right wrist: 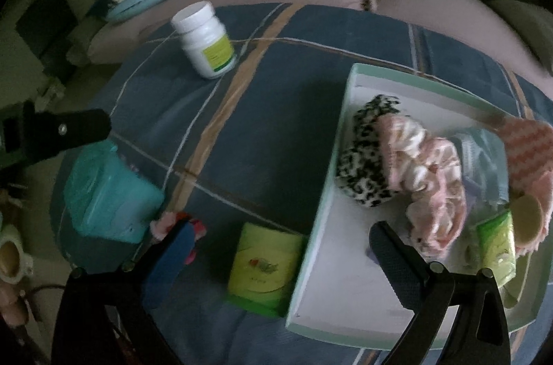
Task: Organize soft objects
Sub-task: 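Move both tools back from the tray toward the red hair clip and small pack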
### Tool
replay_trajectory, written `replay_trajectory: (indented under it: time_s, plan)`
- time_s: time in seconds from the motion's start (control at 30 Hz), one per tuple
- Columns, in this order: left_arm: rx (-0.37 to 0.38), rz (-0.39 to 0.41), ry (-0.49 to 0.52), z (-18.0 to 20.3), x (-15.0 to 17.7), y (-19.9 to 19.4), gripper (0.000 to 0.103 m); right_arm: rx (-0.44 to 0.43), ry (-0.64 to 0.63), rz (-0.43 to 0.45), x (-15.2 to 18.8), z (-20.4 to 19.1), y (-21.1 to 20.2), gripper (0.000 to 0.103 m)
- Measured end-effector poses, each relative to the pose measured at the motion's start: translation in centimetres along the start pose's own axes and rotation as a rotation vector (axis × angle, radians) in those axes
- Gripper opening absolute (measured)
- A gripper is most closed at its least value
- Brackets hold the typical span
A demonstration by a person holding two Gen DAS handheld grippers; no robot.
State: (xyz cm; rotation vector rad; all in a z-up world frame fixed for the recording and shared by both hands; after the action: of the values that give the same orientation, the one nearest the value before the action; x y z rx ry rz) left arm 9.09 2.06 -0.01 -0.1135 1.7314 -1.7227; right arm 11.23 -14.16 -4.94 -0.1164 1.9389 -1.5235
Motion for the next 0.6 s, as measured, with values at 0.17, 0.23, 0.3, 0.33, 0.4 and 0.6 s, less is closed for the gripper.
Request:
replay_trajectory:
  time_s: [0.17, 0.23, 0.3, 0.33, 0.4, 0.6]
  plan:
    - [0.041, -0.007, -0.004, -0.4, 0.7, -1.5, 0.103, -0.025, -0.036, -0.016, 0.5, -0.6, 0.3, 0.095]
    - [0.057, -0.008, 0.011, -0.1, 1.2, -2.1, 0.103, -0.043, -0.033, -0.032, 1.0, -0.6, 0.6, 0.091]
    - [0.063, -0.009, 0.024, 0.3, 1.5, -2.4, 0.103, -0.049, -0.034, -0.054, 1.5, -0.6, 0.9, 0.087]
    - [0.066, -0.012, 0.032, 0.5, 1.7, -2.5, 0.103, -0.047, -0.033, -0.060, 1.7, -0.6, 1.0, 0.085]
    - [0.074, -0.016, 0.043, 0.8, 2.2, -2.7, 0.103, -0.057, -0.026, -0.063, 1.9, -0.6, 0.9, 0.083]
    - [0.088, -0.043, 0.067, 1.3, 3.6, -2.8, 0.103, -0.122, -0.014, -0.075, 2.6, -0.8, 0.9, 0.077]
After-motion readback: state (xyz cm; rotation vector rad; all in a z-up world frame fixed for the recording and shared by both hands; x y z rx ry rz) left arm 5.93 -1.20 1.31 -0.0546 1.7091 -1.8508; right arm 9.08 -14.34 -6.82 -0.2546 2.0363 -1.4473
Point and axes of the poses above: each gripper's, at about its wrist camera, not at the fingertips, and y roughly the way its jaws point, z to its right, x to its underside, the point moved 3 cm from there along y, roughly the way its jaws point, and after that the axes turned 10 degrees about -y, right-handed, at the moved point
